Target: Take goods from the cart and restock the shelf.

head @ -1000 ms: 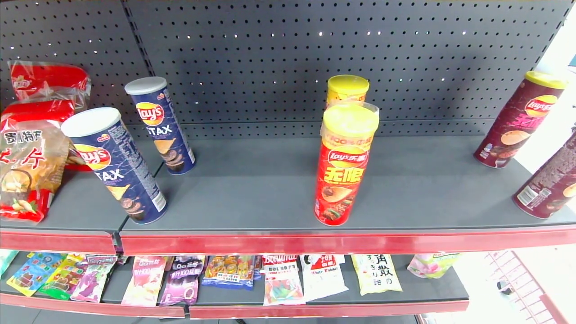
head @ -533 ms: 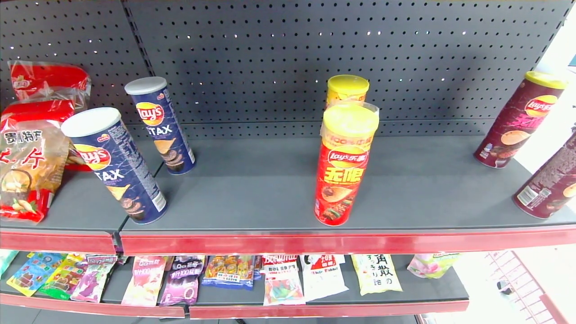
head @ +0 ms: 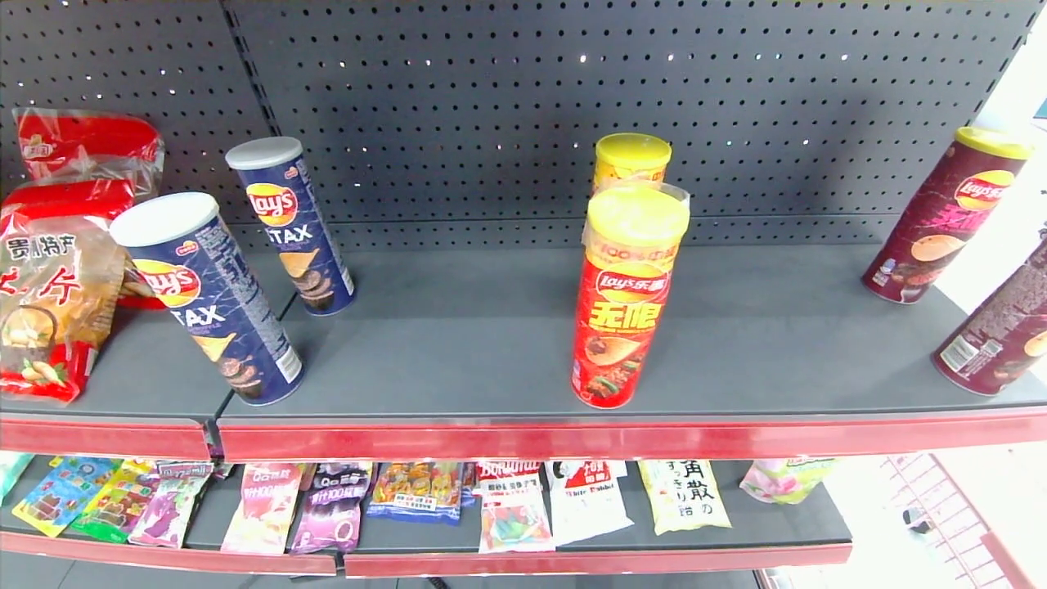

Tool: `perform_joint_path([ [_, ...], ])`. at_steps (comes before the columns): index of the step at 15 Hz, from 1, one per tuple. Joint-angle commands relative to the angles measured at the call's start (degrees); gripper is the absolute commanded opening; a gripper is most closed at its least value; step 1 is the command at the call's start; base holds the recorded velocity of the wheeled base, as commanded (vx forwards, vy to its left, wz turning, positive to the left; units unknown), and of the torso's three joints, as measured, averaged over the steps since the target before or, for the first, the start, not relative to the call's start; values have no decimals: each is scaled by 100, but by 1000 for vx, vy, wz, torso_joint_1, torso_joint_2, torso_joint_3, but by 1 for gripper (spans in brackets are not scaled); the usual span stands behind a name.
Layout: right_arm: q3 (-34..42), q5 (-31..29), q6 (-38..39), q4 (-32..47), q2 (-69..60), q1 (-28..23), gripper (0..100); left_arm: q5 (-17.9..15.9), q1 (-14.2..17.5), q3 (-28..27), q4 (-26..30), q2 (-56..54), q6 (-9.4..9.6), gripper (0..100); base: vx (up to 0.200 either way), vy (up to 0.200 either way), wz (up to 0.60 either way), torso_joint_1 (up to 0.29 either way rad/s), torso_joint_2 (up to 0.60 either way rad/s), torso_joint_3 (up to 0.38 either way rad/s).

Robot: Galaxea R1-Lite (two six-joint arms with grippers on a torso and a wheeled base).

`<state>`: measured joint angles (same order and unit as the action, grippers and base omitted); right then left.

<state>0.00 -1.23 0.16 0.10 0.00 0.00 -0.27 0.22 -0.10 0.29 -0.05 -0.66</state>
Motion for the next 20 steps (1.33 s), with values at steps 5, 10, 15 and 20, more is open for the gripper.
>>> perform_joint_path([
  [5,0,0,2,-1,9,0,100,0,4,1,6,5,-4,100,-80,0,0,6,2,1],
  [10,0,0,2,-1,9,0,100,9,4,1,-3,5,-4,100,0,-120,0,2,2,1],
  [15,0,0,2,-1,9,0,100,9,4,1,6,5,-4,100,0,0,0,0,0,0],
  [20,0,0,2,-1,9,0,100,9,4,1,6,5,-4,100,0,0,0,0,0,0],
])
